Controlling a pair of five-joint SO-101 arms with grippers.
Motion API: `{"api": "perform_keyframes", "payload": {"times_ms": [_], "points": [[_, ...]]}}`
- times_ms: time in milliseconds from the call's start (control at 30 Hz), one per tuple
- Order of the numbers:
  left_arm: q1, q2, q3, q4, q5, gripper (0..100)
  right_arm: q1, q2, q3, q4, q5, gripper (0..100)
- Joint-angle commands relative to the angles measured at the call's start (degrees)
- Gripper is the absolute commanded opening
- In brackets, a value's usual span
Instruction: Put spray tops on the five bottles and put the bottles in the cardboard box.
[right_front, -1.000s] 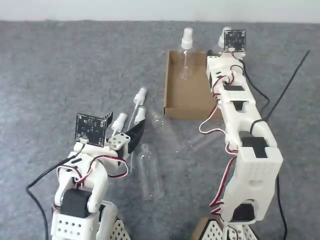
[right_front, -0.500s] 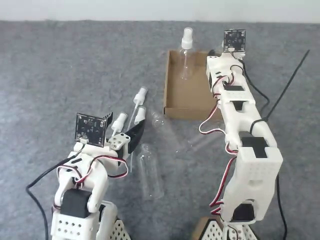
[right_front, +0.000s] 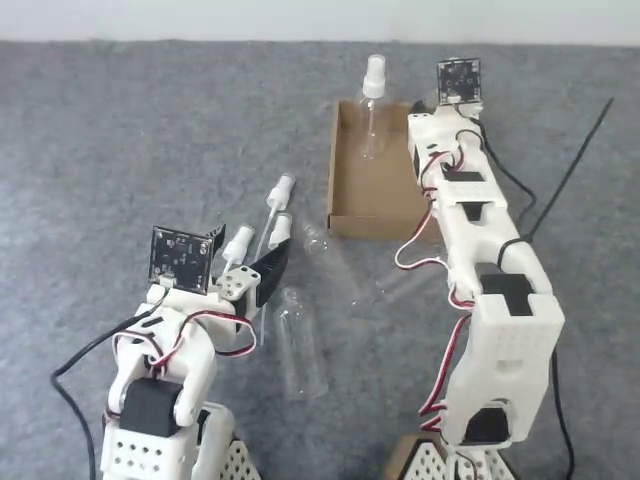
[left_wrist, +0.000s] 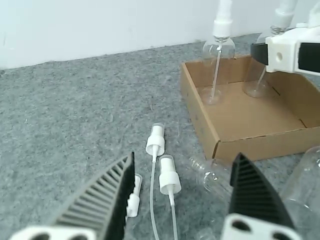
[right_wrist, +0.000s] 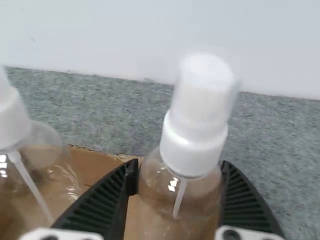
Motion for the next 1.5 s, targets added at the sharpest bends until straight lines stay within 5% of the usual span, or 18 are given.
{"api": "perform_keyframes", "payload": {"times_ms": [0, 300, 567, 933, 1467], "points": [[-0.18, -0.53, -0.13, -1.23, -0.18, 28, -0.40, -1.27, -4.31, -0.57, 0.79, 19.9], [-0.18, -0.53, -0.13, -1.23, -0.18, 28, -0.40, -1.27, -4.31, -0.57, 1.14, 21.0], [-0.09, -0.53, -0.13, -1.23, -0.18, 28, -0.40, -1.27, -4.48, 1.63, 1.14, 36.1], [-0.18, -0.53, -0.13, -1.23, -0.18, 28, -0.04, -1.98, -6.33, 2.07, 1.14, 36.3], [-0.18, -0.53, -0.13, -1.23, -0.18, 28, 0.22, -2.07, -29.01, 25.36, 0.79, 36.4]]}}
